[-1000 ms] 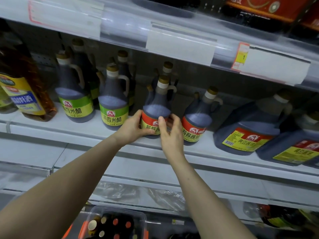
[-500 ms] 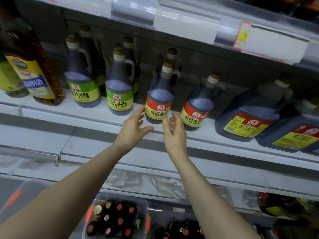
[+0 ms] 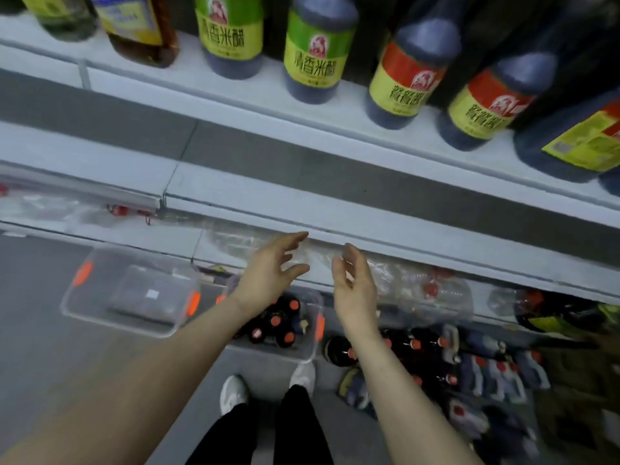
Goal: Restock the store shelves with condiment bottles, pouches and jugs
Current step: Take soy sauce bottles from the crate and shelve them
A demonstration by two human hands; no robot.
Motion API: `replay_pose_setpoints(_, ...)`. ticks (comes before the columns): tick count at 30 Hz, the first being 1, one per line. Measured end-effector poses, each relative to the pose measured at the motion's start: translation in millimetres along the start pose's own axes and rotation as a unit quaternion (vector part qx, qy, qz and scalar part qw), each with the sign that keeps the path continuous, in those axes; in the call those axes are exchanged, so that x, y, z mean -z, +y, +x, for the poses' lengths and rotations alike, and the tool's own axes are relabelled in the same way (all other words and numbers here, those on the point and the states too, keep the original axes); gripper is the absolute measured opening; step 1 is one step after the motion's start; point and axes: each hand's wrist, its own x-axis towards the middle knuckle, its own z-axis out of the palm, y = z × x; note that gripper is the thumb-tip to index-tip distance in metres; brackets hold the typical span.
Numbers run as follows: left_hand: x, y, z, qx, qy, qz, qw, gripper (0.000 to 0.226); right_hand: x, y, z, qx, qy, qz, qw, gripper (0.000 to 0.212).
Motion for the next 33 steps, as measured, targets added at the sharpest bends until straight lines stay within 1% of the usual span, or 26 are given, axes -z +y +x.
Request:
replay_pose_setpoints(7, -26, -110, -55, 0.098, -0.029, 0.046, 0.994, 0.059, -35, 97, -29, -0.081, -0.037, -0.054, 0.995, 0.042)
replay_pose_setpoints(10, -45, -157, -77, 0.154, -0.026, 0.03, 0.987, 0.059, -52, 145, -32, -0.097, -0.068, -0.089, 0.989, 0.041)
replay_pose_setpoints(16, -87, -239, -116, 0.235, -0.032, 0.032, 0.971, 0.057, -84, 242, -37, -0.144, -0.117, -0.103, 0.977, 0.044)
replay_pose_setpoints(20, -117, -293, -129, 0.261, -0.065, 0.06, 0.961, 0.059, -105, 308, -41, -0.182, -0.154, -0.112, 0.965, 0.048)
replay_pose_setpoints(25, -156, -358, -130, 0.293, -0.081, 0.054, 0.951, 0.06, -133, 382, -36, -0.216, -0.17, -0.117, 0.954, 0.054)
replay_pose_setpoints(29, -181, -409, -121, 0.297, -0.089, 0.06, 0.949, 0.06, -154, 429, -22, -0.222, -0.166, -0.121, 0.953, 0.054)
replay_pose_setpoints(33, -202, -457, -111, 0.303, -0.114, 0.086, 0.942, 0.062, -173, 475, -6, -0.211, -0.175, -0.141, 0.951, 0.053)
